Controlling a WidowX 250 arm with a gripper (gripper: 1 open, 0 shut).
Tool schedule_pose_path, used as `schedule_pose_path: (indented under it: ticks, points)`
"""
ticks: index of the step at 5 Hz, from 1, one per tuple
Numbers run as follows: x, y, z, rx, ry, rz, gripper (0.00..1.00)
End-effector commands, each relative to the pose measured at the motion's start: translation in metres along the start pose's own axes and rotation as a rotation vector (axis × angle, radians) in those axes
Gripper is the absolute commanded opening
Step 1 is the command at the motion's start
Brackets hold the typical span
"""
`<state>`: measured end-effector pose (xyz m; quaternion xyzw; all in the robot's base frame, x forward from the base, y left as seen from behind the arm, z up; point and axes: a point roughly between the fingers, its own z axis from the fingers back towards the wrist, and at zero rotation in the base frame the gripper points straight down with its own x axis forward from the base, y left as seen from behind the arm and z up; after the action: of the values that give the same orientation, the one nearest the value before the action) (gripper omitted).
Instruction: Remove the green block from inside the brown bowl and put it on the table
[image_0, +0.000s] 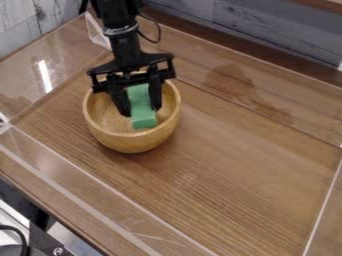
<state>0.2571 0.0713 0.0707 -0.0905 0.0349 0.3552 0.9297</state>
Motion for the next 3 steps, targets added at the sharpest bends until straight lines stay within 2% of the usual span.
schedule_pose_path:
  ticks: [1, 3]
  points:
    - [0.0058, -0.0099, 0.0250, -0.023, -0.072, -0.028, 0.00]
    - [0.0010, -0.0149, 0.0338, -0.022, -0.062, -0.042, 0.00]
